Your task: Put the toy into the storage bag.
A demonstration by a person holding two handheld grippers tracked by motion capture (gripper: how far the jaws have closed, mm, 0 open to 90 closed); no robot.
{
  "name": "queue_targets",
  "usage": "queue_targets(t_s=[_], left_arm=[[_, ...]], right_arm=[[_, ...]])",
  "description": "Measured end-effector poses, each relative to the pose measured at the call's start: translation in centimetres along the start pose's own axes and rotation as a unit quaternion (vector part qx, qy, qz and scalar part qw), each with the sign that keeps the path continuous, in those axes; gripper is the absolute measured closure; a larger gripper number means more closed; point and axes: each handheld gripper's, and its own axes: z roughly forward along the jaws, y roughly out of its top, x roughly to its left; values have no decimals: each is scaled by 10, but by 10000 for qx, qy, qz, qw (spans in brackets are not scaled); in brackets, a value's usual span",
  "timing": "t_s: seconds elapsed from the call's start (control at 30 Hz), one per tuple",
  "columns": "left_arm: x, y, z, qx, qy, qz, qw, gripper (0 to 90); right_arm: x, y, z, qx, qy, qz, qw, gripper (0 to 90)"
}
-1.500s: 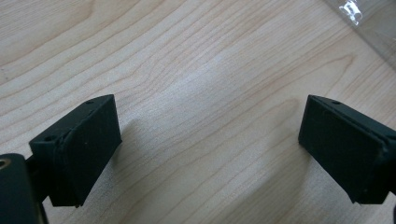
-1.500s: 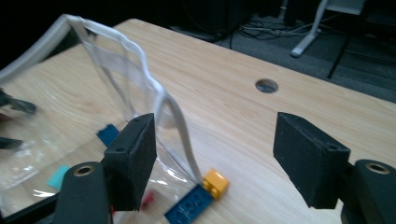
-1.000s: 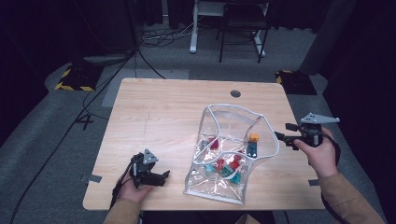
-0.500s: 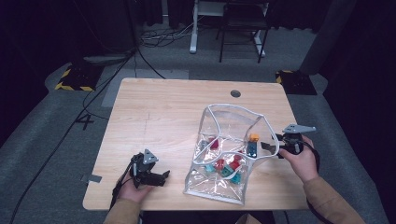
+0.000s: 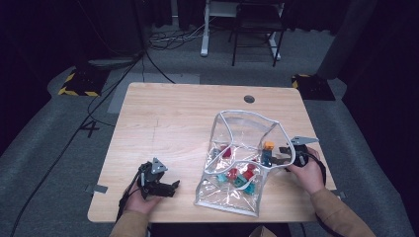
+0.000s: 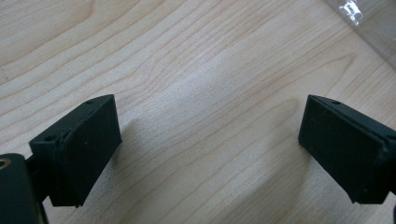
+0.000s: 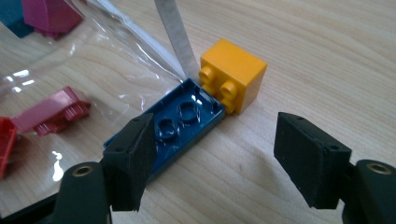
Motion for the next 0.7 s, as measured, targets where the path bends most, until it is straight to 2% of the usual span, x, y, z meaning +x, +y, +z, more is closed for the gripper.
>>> queue_targets(t_s=[0.2,0.47,0.63,0.7], left_arm=[[0,0,0,1,1,1,10000,57],[0,0,0,2,2,2,10000,57],[0,0,0,-1,2,0,10000,57],[0,0,0,0,3,1,10000,57]], right_arm=[[-4,-7,-2,48,-77,86,9999,304],[-17,-19,-22,172,-365,108,9991,310],[-13,-19,-31,31,-299,131,9995,319],[-5,-18,-30,10,-115,99,9999,344]])
